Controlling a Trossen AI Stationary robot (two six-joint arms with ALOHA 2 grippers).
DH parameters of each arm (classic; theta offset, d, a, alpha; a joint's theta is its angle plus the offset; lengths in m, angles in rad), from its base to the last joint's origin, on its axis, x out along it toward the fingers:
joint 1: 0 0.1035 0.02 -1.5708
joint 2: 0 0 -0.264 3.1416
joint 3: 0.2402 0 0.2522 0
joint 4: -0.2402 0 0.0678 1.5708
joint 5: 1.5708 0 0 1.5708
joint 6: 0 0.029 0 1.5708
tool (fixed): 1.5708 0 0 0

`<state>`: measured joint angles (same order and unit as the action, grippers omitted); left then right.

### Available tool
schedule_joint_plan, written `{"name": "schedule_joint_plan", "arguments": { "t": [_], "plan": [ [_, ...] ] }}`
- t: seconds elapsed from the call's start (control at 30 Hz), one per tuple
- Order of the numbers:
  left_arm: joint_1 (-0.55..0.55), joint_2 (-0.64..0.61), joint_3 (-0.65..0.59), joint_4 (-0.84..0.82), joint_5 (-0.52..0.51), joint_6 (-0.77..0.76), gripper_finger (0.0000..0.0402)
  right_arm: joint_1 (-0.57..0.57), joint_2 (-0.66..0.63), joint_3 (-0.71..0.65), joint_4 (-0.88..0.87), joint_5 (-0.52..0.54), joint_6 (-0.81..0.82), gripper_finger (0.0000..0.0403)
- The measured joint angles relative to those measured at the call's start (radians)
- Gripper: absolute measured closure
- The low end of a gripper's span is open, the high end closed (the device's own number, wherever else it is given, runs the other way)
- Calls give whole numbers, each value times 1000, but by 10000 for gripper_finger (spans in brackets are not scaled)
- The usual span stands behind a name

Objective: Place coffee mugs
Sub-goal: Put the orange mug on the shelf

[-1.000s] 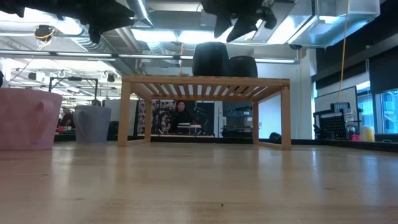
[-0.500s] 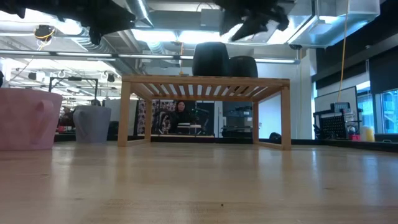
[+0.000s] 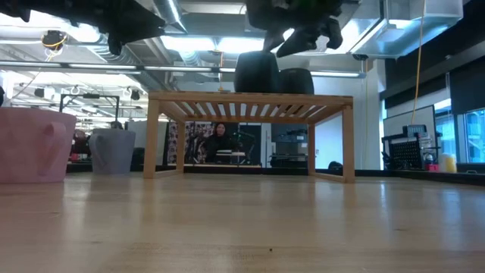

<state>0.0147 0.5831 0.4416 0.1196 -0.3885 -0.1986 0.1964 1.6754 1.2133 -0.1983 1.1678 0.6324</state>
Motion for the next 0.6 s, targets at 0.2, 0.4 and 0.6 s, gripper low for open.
{"name": "schedule_joint_plan", "arguments": {
  "t": [0.2,0.4,0.6],
  "plan": [
    [0,0,0,0,0,0,297,-63,8,0,25,-108,-42,259],
    [0,0,0,0,0,0,297,-127,9,0,22,-117,-40,259],
    [0,0,0,0,1,-1,297,-153,9,0,24,-111,-42,260]
  ]
}}
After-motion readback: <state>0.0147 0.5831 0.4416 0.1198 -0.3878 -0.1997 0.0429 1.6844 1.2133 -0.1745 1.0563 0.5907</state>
